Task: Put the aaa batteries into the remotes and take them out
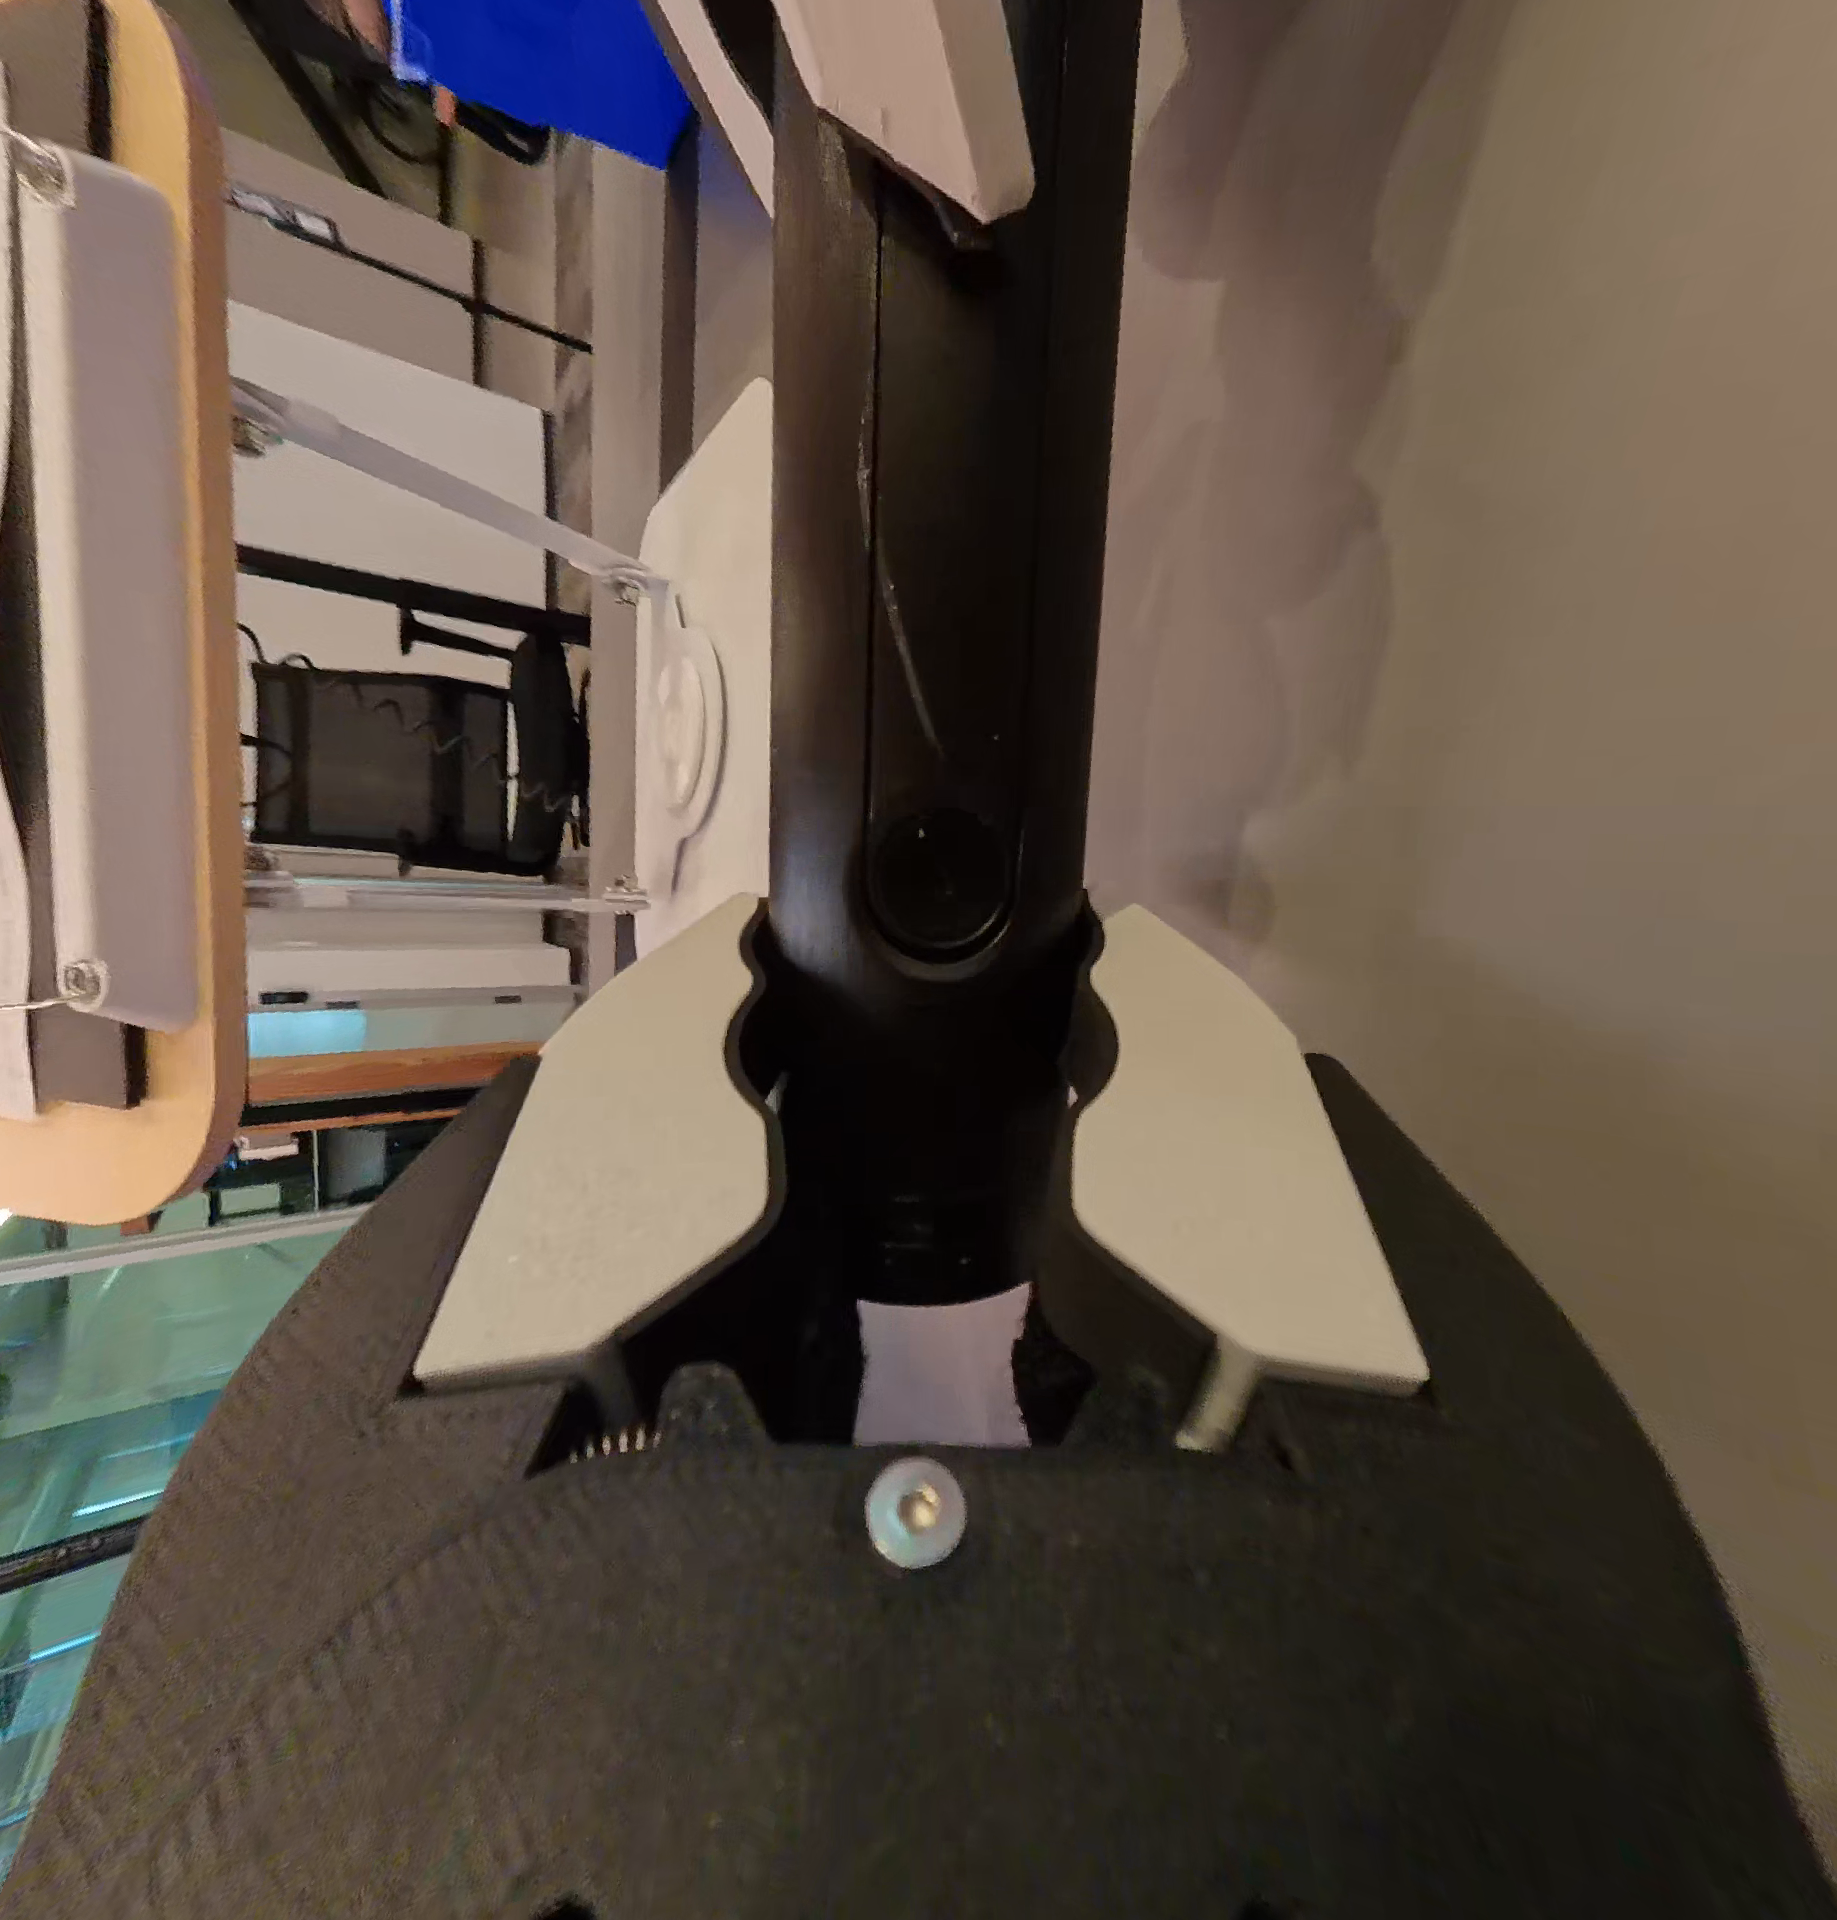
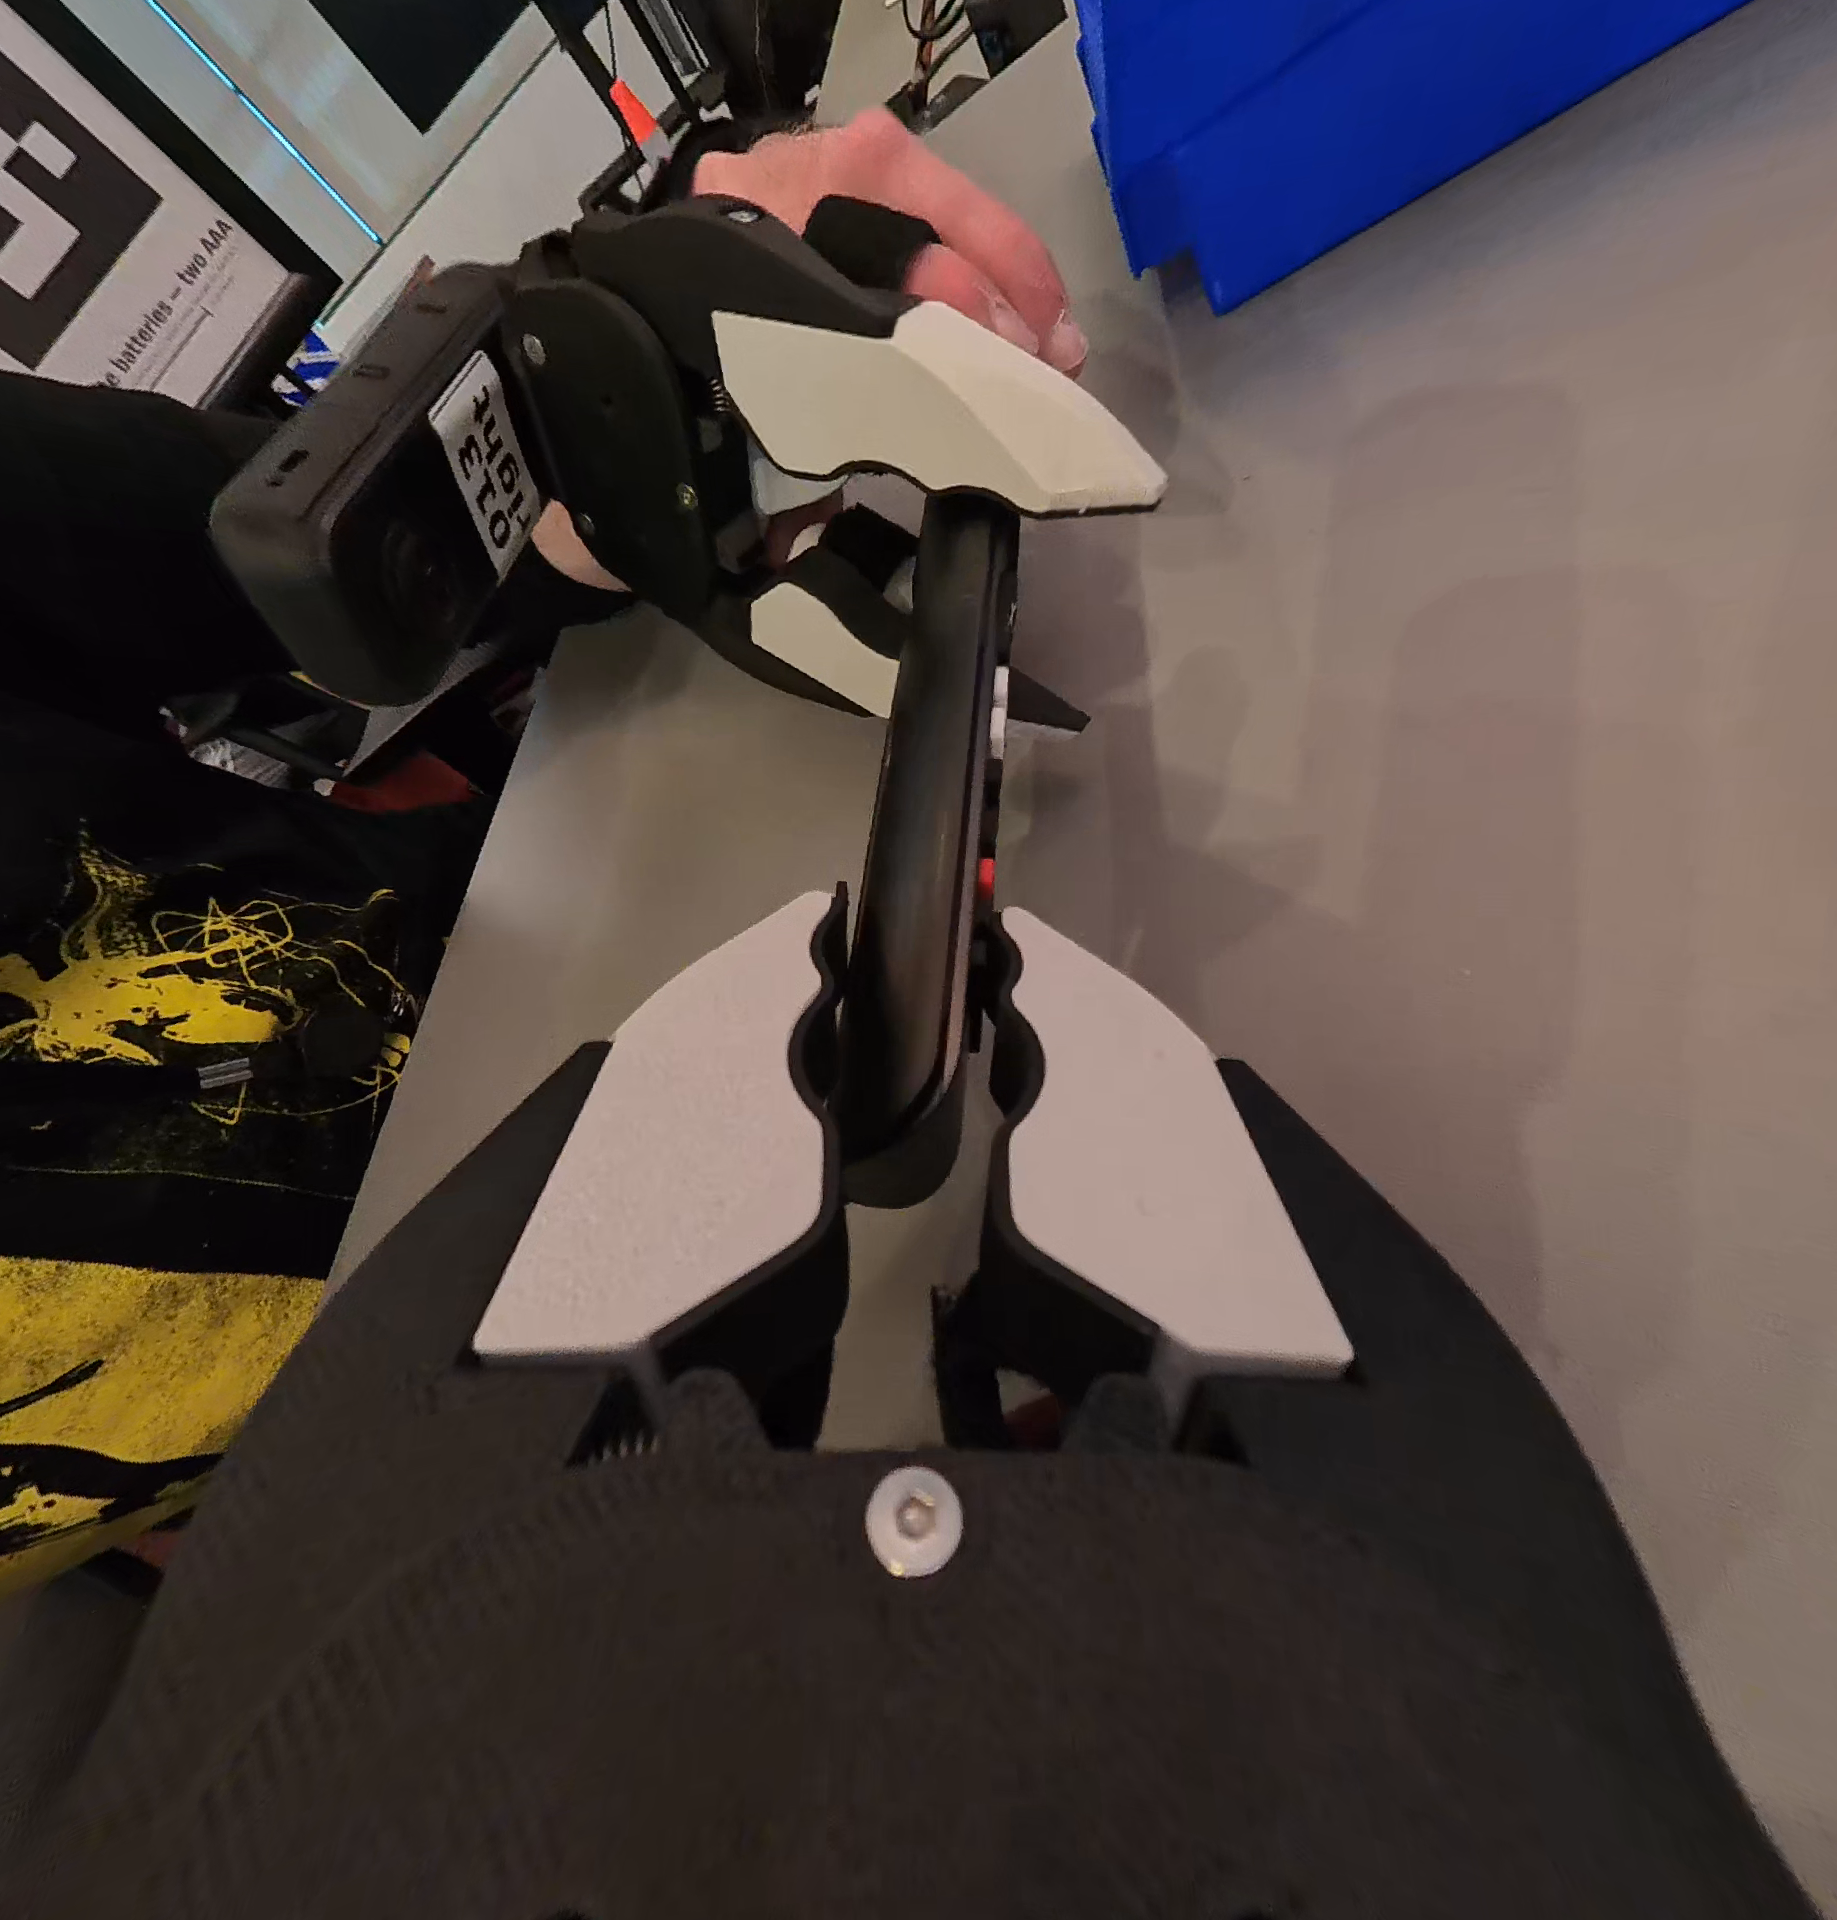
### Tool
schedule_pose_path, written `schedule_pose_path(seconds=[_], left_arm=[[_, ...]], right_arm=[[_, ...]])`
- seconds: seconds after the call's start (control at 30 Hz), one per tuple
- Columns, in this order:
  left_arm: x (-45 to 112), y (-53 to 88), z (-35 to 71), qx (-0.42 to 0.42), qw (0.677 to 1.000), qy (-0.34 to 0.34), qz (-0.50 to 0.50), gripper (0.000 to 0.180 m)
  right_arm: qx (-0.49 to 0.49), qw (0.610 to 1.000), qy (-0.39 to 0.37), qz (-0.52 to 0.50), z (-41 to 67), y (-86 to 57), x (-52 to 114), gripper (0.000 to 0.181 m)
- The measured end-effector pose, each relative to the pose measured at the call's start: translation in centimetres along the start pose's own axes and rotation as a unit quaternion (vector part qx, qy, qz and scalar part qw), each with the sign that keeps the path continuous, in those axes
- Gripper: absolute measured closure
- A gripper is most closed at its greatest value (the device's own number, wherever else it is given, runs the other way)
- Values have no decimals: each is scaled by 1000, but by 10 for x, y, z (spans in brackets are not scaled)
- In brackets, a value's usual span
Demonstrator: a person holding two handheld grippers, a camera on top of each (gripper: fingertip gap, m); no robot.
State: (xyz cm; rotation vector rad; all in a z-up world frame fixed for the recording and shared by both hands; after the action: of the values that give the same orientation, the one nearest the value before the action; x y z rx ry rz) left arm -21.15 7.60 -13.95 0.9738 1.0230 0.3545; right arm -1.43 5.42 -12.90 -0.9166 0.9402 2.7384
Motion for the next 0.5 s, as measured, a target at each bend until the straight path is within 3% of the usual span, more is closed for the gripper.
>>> schedule_pose_path(seconds=[0.2,0.43,0.5], left_arm=[[7,4,-3,-9,1000,5,14,112],[12,5,-3,-1,1000,20,0,118],[13,7,-2,-13,1000,20,1,104]], right_arm=[[0,1000,-3,-9,3,2,-1,158],[-6,1000,3,-25,6,6,-3,158],[-12,1000,5,-28,7,8,-5,158]])
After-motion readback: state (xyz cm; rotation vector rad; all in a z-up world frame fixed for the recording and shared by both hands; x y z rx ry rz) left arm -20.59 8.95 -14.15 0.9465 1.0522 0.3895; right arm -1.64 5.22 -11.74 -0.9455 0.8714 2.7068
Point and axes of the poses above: each gripper's, where its closed fingertips meet, x out along the fingers, z out of its top, y = z × x across the jaws, the point moved 9 cm from there along -x, back along the fingers, and after that the axes turned 15 degrees about y, right-handed, at the moved point
